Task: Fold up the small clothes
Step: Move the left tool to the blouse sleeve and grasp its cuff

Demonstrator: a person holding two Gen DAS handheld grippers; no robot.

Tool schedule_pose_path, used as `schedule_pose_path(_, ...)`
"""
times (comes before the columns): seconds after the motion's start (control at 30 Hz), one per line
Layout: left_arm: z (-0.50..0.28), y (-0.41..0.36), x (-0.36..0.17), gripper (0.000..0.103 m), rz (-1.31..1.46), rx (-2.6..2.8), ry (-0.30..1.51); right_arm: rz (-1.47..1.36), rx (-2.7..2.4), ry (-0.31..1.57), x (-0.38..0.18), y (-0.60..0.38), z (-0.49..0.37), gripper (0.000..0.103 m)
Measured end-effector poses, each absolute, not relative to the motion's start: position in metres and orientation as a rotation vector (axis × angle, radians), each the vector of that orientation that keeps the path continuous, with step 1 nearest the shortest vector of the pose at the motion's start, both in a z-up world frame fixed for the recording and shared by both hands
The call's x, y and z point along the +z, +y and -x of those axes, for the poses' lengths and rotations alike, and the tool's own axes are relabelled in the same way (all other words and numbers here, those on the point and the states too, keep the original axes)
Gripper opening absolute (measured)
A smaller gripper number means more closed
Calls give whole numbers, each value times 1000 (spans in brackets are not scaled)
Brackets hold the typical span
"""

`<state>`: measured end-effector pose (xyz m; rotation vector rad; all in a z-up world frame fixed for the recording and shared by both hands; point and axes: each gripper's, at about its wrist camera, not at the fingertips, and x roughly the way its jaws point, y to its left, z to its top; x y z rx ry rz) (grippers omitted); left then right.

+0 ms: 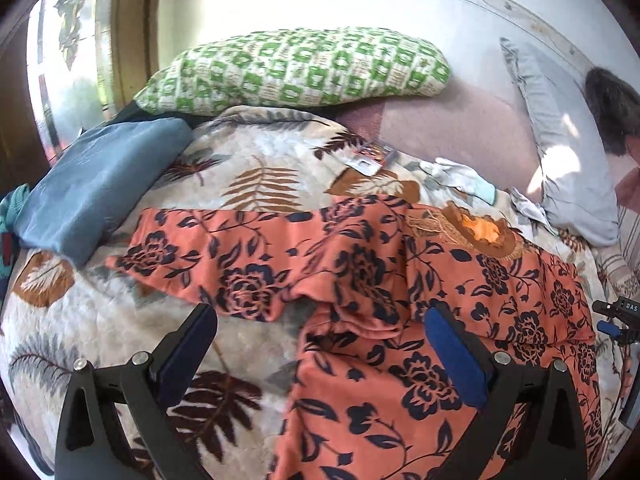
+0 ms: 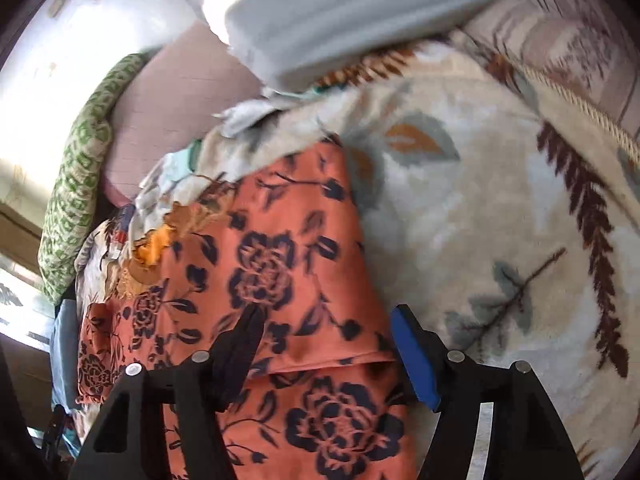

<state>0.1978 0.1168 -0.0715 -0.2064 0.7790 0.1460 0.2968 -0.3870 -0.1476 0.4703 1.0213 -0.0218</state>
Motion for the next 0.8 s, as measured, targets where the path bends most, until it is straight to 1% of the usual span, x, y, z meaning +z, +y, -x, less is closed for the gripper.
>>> schedule_pose_path(0.07, -191, 137, -77, 103, 255, 176, 790, -415, 58, 973, -125, -353, -301, 71)
schedule_pose_path(0.13, -184, 153, -85, 103, 302, 198, 807, -462, 214, 979, -121, -321, -311, 71)
schedule_pose_path(0.2, -177, 165, -90, 103, 339, 211, 818, -554, 319, 981, -132, -297, -331, 71)
schedule_pose_path(0.27, -171, 175, -93, 103, 358, 225, 820, -668, 344, 994, -156, -280, -350, 71)
schedule_pose_path(0.3, -169, 178, -95, 103, 364, 230, 821, -733, 370, 1034, -177, -278, -366, 73)
schedule_pose_path(0.33, -169, 181, -95, 103, 369, 231, 825, -751, 350, 1125, -203, -274, -382, 69)
schedule_pose_path(0.37, -167, 184, -95, 103, 374, 227, 827, -786, 320, 1131, -211, -277, -383, 69)
schedule_pose_path(0.43, -166, 192, -94, 103, 389, 223, 804, -854, 331, 1047, -196, -280, -376, 69)
schedule_pose_path(0.53, -176, 199, -101, 103, 436, 218, 829, -791, 352, 1005, -170, -272, -360, 71)
schedule_pose_path(0.57, -179, 201, -104, 103, 461, 211, 833, -788, 380, 975, -164, -271, -355, 74)
schedule_pose_path(0.6, -181, 203, -107, 103, 487, 205, 836, -753, 398, 975, -166, -265, -357, 79)
schedule_pose_path(0.63, -183, 204, -110, 103, 505, 208, 849, -686, 354, 1057, -180, -258, -365, 81)
schedule_pose_path(0.67, -185, 205, -111, 103, 524, 200, 860, -648, 305, 1185, -198, -256, -374, 80)
schedule_pose_path(0.7, -188, 207, -113, 103, 549, 178, 869, -655, 300, 1159, -199, -257, -374, 79)
schedule_pose_path(0.8, -195, 220, -117, 103, 611, 178, 875, -645, 284, 1089, -165, -255, -359, 79)
